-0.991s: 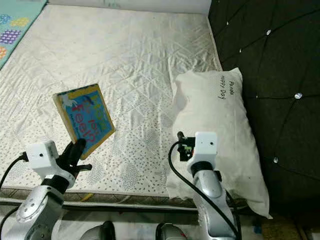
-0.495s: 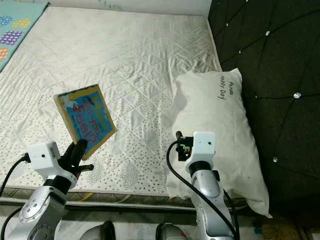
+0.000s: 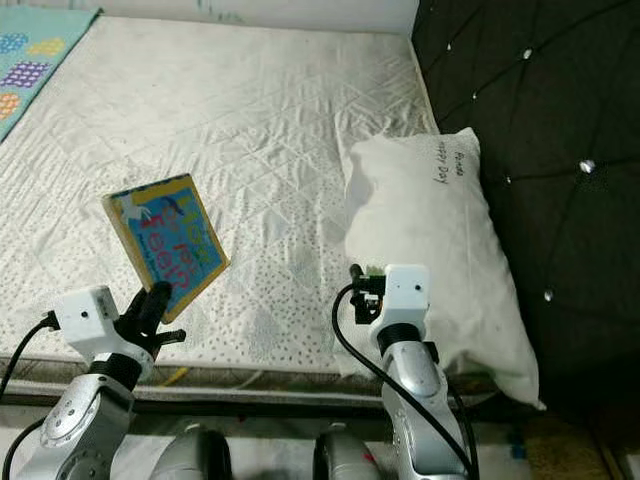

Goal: Clean up the room

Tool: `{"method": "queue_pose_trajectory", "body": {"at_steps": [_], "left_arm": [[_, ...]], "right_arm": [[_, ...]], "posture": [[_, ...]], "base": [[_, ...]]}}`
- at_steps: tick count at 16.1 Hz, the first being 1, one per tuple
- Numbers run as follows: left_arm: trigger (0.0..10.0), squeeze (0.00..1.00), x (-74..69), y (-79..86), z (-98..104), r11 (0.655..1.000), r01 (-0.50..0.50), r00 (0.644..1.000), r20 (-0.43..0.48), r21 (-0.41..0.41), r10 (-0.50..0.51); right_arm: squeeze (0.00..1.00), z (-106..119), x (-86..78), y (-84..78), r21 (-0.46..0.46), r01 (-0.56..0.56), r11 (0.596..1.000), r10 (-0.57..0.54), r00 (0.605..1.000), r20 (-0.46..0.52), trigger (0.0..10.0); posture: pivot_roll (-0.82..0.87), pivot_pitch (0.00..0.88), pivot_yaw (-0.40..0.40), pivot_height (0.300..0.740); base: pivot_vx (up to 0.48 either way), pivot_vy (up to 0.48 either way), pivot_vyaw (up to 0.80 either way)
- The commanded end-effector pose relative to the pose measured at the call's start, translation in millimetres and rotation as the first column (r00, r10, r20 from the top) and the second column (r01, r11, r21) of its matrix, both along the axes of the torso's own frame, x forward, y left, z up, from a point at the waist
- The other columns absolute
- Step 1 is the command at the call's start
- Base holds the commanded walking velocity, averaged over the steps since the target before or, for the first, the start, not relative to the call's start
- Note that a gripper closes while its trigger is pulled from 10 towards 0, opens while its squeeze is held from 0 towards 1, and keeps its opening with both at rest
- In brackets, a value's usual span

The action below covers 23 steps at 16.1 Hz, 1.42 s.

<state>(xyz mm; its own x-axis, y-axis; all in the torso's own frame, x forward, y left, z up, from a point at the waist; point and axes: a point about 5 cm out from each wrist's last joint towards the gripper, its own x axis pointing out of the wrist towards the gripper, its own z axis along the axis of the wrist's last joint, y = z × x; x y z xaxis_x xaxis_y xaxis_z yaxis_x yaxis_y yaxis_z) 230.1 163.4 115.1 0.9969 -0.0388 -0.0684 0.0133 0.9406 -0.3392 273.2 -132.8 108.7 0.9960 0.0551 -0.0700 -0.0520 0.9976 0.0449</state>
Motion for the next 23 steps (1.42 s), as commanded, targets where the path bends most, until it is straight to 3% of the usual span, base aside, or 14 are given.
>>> {"method": "queue_pose_trajectory", "body": {"at_steps": [1, 5, 10, 16, 23], "left_arm": [[10.0, 0.00, -1.0, 1.2, 0.5, 1.000, -0.015, 1.000, -0.002, -0.005, 0.015], [10.0, 0.00, -0.3, 7.2, -0.2, 0.997, -0.074, 0.997, -0.012, -0.031, 0.073], [10.0, 0.00, -0.8, 7.8, -0.5, 0.997, -0.064, 0.998, -0.010, -0.035, 0.063], [10.0, 0.00, -2.2, 10.6, -1.0, 0.996, -0.079, 0.997, -0.009, -0.046, 0.079], [10.0, 0.00, -2.6, 8.9, 0.2, 0.996, -0.074, 0.997, 0.000, -0.056, 0.074]], "right_arm": [[0.00, -3.8, -2.3, -1.7, 0.004, 0.001, 1.000, -0.001, 1.000, -0.020, 10.0], [0.00, -4.4, -1.2, -1.4, -0.001, -0.009, 1.000, 0.009, 1.000, -0.023, 10.0], [0.00, -5.5, -2.2, 0.1, 0.000, -0.023, 1.000, 0.023, 0.999, -0.028, 10.0], [0.00, -6.3, -3.5, 2.3, 0.002, -0.044, 0.999, 0.044, 0.999, -0.032, 10.0], [0.00, -6.8, -3.9, 3.0, -0.004, -0.062, 0.998, 0.062, 0.997, -0.039, 10.0]], "posture": [[-0.10, 0.201, -0.030, 0.641], [-0.11, 0.201, -0.031, 0.641], [-0.11, 0.199, -0.031, 0.641], [-0.10, 0.199, -0.032, 0.588], [-0.11, 0.201, -0.038, 0.588]], "base": [[0.000, 0.000, 0.00], [0.000, 0.000, 0.00], [0.000, 0.000, 0.00], [0.000, 0.000, 0.00], [0.036, 0.000, 0.00]]}}
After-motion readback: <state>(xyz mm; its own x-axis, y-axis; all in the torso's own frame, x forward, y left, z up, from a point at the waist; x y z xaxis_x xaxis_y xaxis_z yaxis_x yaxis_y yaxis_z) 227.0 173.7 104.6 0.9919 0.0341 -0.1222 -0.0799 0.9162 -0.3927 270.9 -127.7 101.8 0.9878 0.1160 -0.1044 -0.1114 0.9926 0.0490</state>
